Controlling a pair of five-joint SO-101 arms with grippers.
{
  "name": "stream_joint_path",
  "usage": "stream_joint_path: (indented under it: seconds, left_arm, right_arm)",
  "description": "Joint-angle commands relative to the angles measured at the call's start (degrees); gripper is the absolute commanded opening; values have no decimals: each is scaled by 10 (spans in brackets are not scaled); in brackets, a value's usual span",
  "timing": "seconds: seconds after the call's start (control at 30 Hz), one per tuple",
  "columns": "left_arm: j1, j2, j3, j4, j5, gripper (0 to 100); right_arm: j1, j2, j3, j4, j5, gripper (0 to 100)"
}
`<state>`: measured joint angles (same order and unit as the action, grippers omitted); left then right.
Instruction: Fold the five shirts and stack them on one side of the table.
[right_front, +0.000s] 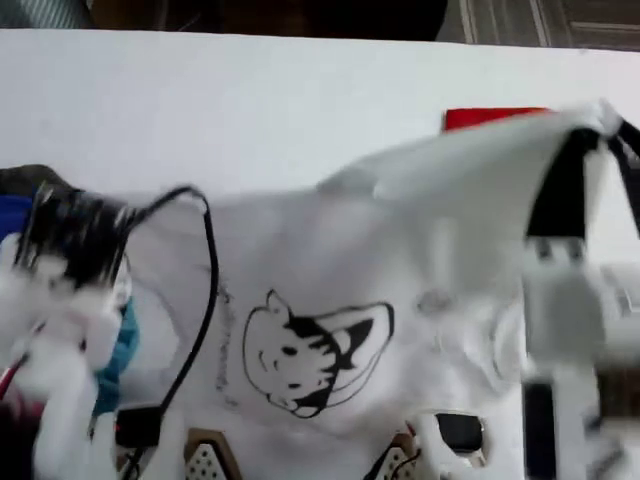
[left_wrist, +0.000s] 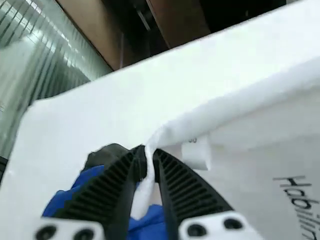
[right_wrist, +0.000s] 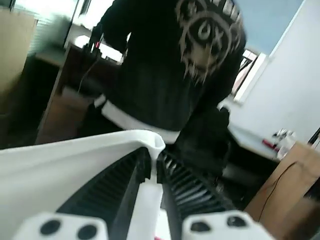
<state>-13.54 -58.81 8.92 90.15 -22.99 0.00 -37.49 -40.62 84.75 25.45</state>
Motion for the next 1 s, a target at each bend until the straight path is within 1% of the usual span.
stream_joint_path:
  seconds: [0.0,0.17,0.23,0.33,0.4,0.5,0.63,0.8,0.97]
  left_arm:
    - [-2,4,76,-71,7,24]
    - [-1,6,153,-171,7,24]
    - [-1,27,167,-201,7,24]
    - [-1,100,161,-242,7,24]
    - [-1,164,136,-265,6,24]
    - [-1,271,61,-274,4,24]
    - [-1,415,-78,-264,4,24]
    - [16,579,-284,-194,4,24]
    - [25,724,-451,-119,4,24]
  right_arm:
    - [4,0,137,-73,0,19]
    - [4,0,320,-209,4,19]
    - [4,0,378,-268,5,19]
    - [5,3,447,-349,6,19]
    - [5,20,469,-384,18,19]
    - [8,71,464,-418,40,19]
    - [9,154,406,-432,54,19]
    - [9,260,294,-428,54,19]
    - [8,342,224,-395,54,19]
